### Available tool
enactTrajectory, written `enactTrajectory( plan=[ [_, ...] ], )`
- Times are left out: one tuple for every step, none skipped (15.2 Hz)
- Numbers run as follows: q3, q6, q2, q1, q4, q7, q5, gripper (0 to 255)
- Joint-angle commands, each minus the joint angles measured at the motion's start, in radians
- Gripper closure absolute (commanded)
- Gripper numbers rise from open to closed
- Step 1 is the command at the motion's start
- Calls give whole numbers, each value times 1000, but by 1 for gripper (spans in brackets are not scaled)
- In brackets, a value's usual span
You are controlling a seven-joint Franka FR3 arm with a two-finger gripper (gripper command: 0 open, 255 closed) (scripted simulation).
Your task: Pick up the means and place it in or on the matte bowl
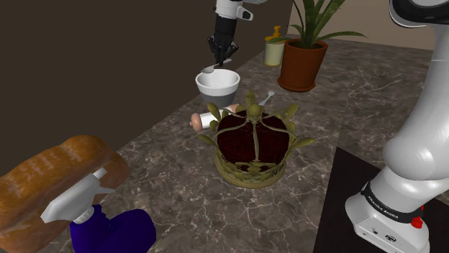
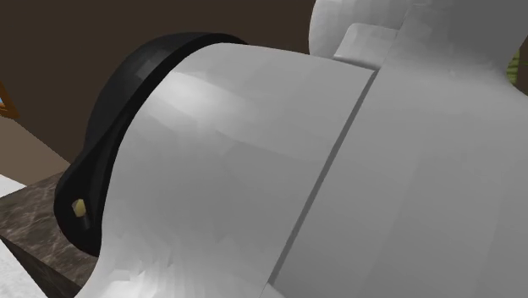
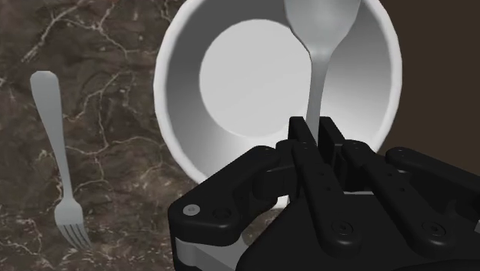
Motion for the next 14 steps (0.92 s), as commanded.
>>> enactTrajectory(
  plan=[
    [0,26,-2,-4,-28,-2,1,255],
    [-1,40,-2,-5,-41,-3,1,255],
    [-1,53,-2,-6,-54,-4,1,255],
    [-2,66,-1,-7,-67,-5,1,255],
    [-3,79,0,-8,-79,-6,0,255],
    [-3,91,2,-9,-91,-7,0,255],
    [-4,108,4,-10,-106,-8,-2,255],
    [-4,109,4,-10,-107,-8,-2,255],
    [-4,108,4,-10,-106,-8,-2,255],
    [-5,108,4,-10,-106,-8,-2,255],
    [-5,108,4,-10,-106,-8,-2,255],
    [-5,108,4,-10,-106,-8,-2,255],
    [-5,108,4,-10,-106,-8,-2,255],
    [-5,108,4,-10,-106,-8,-2,255]
  ],
)
